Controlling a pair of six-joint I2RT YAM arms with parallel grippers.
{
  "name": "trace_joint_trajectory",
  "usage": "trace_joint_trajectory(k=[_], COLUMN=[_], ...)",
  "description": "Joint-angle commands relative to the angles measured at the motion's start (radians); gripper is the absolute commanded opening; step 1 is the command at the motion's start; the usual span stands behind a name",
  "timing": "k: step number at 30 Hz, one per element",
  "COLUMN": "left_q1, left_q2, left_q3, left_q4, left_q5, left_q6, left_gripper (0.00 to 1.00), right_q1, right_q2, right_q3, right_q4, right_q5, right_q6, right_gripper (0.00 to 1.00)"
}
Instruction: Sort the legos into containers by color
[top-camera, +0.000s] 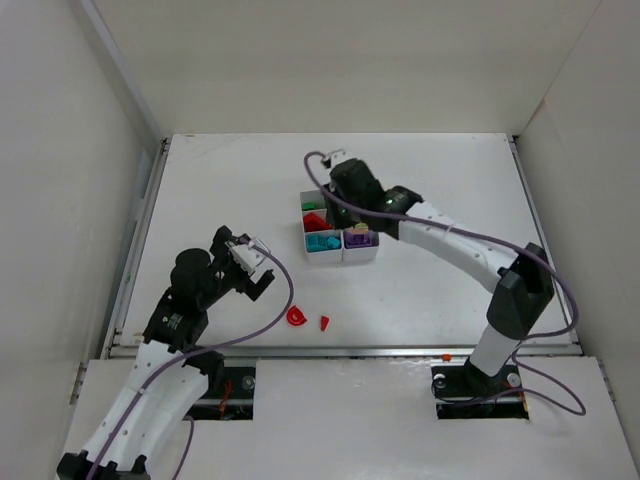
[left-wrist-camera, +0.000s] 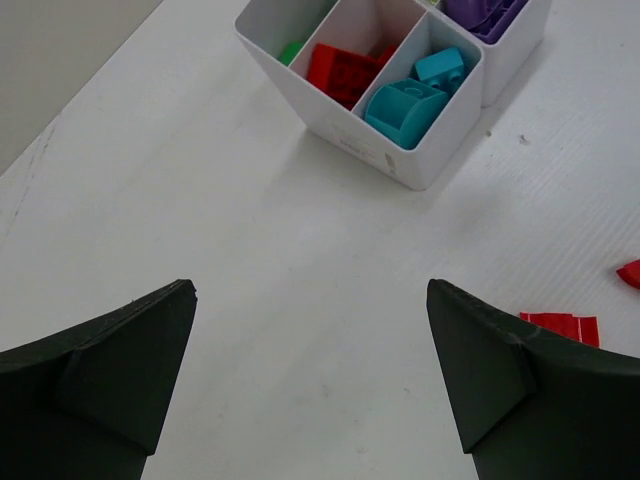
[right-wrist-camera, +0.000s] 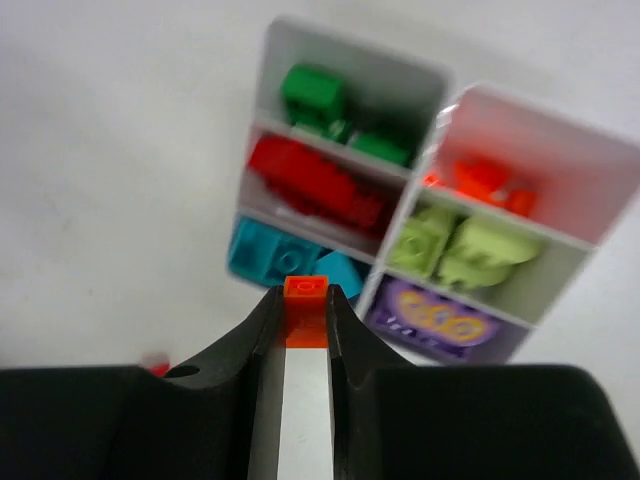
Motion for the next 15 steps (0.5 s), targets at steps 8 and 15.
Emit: trace_joint_trajectory(k=[8,15], left_q1=[-0.005,-0.005], left_q2=[0.162,0.257], left_q3=[0.15,0.187], left_q4=[-0.058,-0.266], left_q5=[0.256,0.4], left_q6=[0.199,0.452], left_gripper=[1.0,1.0], right_q1=[-0.259,-0.259], right_q2=[0.09,0.153], right_q3=[0.161,0.197], right_q4=[0.048,0.037], right_q5=[-0.04,-0.02], right_q6=[0.02,0.02], right_gripper=[0.0,0.0])
